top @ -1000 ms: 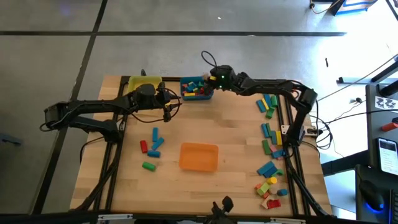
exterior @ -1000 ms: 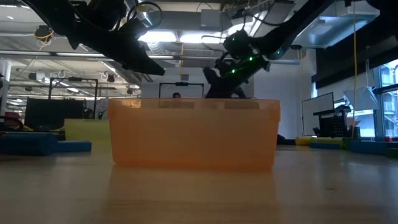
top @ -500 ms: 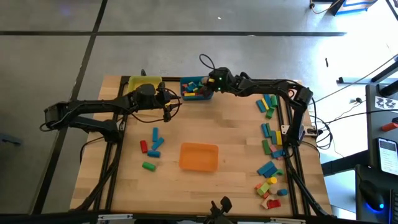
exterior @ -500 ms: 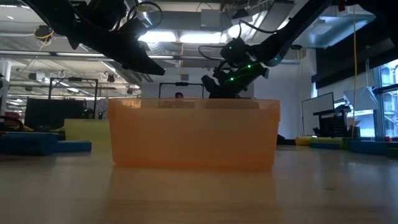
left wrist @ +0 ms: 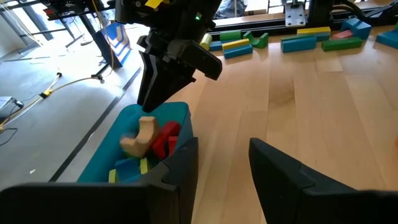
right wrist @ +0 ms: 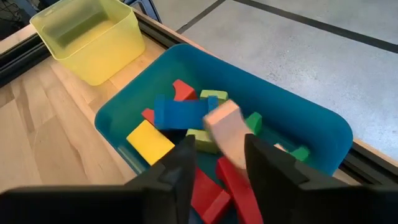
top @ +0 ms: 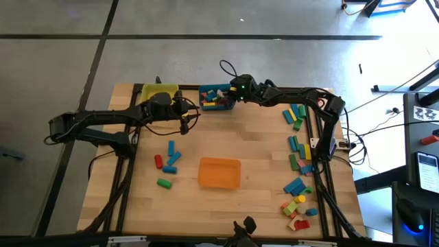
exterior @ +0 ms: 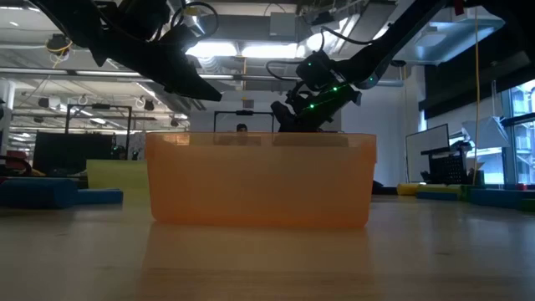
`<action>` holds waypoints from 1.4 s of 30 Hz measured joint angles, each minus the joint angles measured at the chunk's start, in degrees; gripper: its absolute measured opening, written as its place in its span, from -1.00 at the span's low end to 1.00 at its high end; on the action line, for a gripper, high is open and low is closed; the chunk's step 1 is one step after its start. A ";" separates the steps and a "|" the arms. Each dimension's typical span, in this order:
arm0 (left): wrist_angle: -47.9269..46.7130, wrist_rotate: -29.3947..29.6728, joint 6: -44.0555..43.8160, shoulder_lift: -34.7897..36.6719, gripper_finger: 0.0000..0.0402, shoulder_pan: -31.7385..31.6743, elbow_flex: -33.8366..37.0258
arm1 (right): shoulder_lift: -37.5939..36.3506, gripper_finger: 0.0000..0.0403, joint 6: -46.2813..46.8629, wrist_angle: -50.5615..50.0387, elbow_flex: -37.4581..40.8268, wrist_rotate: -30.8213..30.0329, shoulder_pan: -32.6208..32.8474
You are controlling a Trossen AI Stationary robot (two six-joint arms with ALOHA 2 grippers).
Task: Sort blocks by size
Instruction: Put the green arch block into the blue bin
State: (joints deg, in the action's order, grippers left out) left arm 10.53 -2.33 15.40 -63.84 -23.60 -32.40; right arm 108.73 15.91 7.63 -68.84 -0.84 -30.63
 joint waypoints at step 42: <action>-0.05 0.00 -0.63 -0.01 -0.37 0.01 0.00 | -32.85 -0.25 20.49 -66.88 0.02 -1.52 38.16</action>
State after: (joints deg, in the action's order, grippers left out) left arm 10.48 -2.33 14.77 -63.85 -23.59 -32.40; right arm 75.88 36.39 -59.25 -68.82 -2.36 7.53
